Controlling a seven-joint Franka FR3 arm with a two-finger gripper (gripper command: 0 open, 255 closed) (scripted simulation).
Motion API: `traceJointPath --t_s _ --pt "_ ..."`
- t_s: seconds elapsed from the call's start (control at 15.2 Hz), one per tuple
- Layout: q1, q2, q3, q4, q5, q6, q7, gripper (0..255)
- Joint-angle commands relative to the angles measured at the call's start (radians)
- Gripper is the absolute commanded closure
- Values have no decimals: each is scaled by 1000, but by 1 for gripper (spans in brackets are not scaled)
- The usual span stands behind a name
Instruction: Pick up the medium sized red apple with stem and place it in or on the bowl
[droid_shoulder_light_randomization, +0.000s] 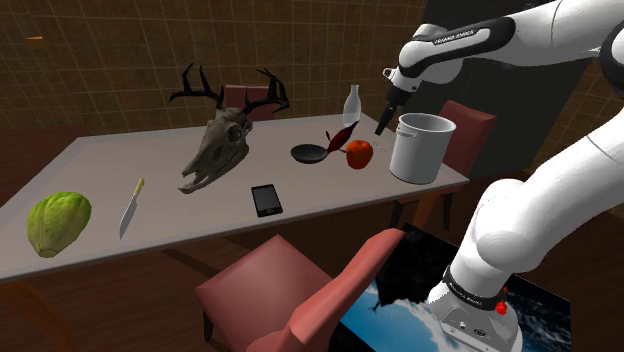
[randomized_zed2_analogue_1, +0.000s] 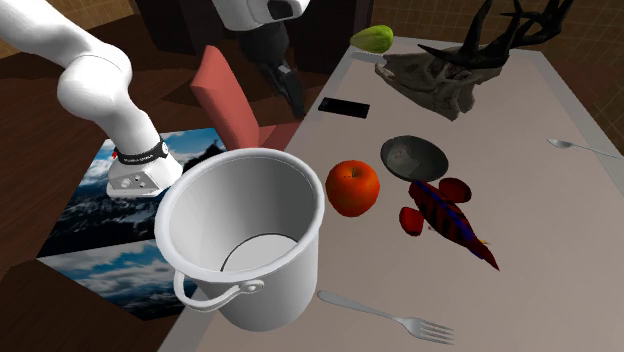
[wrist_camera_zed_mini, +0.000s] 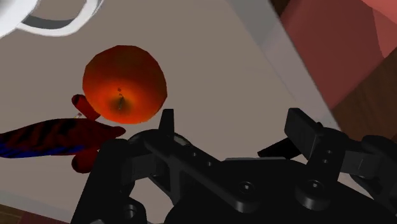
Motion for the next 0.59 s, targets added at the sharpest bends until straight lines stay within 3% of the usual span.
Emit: traceJointPath --t_s 0.0,0.26,0.4,0.53 --pt "40 69 -75 33 53 44 -108 0" --pt "144 248 -237 135 244 91 -354 0" --pt "188 369 -316 202 392 82 -506 0" --pt "188 515 -363 283 570 40 -666 0"
